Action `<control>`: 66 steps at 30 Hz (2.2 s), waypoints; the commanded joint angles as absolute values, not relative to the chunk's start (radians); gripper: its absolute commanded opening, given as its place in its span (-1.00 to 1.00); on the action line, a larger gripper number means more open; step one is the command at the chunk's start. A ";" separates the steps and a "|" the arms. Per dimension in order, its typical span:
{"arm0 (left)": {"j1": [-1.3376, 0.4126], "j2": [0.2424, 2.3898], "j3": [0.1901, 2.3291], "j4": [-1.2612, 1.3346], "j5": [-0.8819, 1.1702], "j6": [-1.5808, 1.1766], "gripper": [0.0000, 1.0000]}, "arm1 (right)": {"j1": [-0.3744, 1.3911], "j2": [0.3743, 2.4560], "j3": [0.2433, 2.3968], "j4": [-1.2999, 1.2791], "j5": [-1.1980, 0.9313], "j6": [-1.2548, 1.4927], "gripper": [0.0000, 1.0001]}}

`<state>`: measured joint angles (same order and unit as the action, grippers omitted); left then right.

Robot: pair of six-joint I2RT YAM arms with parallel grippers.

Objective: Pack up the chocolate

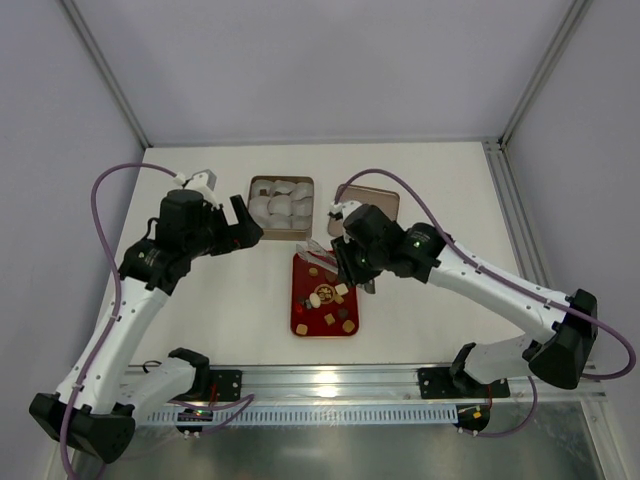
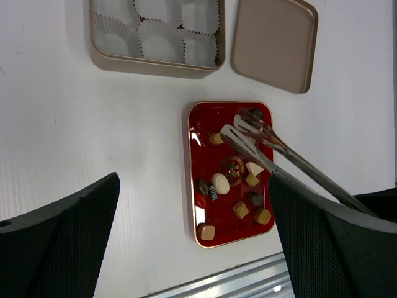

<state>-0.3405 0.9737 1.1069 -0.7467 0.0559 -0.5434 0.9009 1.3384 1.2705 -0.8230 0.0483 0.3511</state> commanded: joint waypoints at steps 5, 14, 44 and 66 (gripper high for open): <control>-0.342 0.976 1.120 -0.698 0.081 -0.558 0.99 | 0.946 1.307 1.201 -0.830 0.045 0.365 -0.18; -0.342 0.965 1.115 -0.704 0.077 -0.558 0.99 | 0.956 1.371 1.212 -0.822 0.069 0.342 -0.16; -0.344 0.963 1.095 -0.701 0.072 -0.552 0.99 | 0.957 1.482 1.232 -0.798 0.087 0.330 -0.27; -0.342 0.943 1.098 -0.707 0.063 -0.549 0.99 | 0.933 1.416 1.289 -0.842 0.094 0.334 -0.36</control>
